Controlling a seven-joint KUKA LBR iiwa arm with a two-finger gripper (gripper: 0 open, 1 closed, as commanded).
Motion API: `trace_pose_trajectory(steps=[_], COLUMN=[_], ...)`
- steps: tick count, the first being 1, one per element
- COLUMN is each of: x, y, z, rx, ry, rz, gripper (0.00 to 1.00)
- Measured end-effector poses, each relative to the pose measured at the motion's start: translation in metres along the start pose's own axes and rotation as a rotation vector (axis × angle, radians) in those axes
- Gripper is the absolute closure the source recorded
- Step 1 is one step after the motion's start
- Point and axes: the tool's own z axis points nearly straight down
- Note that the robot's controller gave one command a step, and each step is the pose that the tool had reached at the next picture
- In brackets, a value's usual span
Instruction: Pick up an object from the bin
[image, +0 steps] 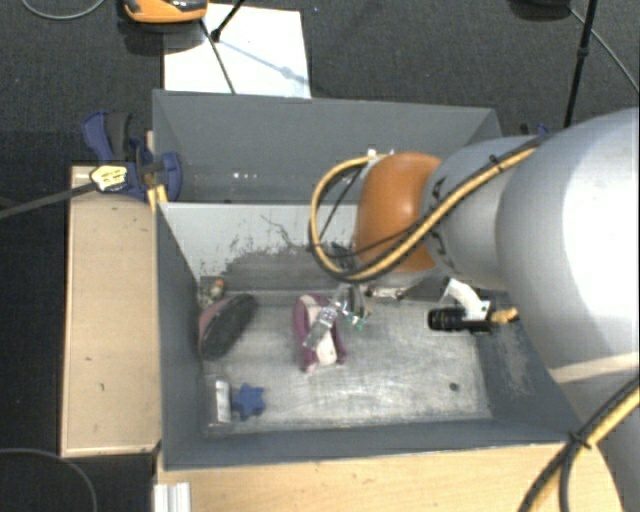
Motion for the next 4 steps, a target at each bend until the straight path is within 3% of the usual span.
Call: trace_pose_trajectory(steps=[2,3,4], x=[0.000,0.002,0.002], y=[0.001,0.002,0.018], z=[0.002,0.002,0.005], rx=[0.002,0.004,0.008], ry=[-0.001,0.001,0.012], rz=[0.019,0.085,0.219], gripper=[0.00,0.00,0.00])
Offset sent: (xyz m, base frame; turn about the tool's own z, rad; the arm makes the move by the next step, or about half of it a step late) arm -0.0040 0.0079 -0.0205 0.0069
